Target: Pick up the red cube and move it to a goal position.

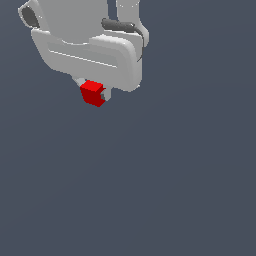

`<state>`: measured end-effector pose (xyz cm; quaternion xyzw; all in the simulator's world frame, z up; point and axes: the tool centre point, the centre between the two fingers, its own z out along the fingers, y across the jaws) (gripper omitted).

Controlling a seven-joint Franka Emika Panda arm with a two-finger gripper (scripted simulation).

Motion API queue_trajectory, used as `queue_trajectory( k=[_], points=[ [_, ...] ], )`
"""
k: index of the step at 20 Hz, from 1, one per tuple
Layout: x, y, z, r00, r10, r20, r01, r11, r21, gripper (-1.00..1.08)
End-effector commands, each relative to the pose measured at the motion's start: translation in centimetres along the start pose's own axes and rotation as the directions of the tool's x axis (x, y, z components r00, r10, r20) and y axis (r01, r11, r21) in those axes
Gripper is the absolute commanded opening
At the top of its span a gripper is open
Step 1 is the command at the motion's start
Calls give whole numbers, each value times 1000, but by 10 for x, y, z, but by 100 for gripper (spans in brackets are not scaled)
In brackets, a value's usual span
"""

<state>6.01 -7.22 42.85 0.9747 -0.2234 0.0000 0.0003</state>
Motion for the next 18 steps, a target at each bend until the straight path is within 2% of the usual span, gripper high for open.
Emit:
queue_trajectory(
  k=[1,9,18],
  points=[
    [4,1,-12,1000,0,0,0,1000,0,-100],
    [12,1,-39,1000,0,0,0,1000,0,-100],
    [17,2,-51,1000,0,0,0,1000,0,-100]
  ],
)
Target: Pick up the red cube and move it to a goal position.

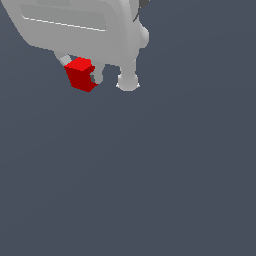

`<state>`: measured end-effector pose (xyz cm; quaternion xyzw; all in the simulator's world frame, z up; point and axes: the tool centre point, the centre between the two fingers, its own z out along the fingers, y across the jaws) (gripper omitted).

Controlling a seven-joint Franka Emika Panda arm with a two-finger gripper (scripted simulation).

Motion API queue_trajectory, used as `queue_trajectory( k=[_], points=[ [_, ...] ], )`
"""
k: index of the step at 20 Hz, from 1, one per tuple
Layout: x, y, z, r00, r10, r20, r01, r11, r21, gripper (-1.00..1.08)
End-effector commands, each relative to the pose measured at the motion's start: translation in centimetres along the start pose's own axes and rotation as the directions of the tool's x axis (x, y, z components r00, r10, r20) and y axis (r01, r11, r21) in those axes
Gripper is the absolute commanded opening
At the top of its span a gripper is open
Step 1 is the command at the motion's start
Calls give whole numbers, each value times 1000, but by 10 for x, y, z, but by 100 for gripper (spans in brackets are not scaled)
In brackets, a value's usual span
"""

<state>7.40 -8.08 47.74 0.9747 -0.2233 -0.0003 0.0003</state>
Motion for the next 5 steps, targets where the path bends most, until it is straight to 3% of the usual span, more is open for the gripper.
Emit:
queue_trajectory(
  k=[1,5],
  points=[
    [1,0,-2,1000,0,-1,0,1000,0,-100],
    [1,0,-3,1000,0,-1,0,1000,0,-100]
  ],
)
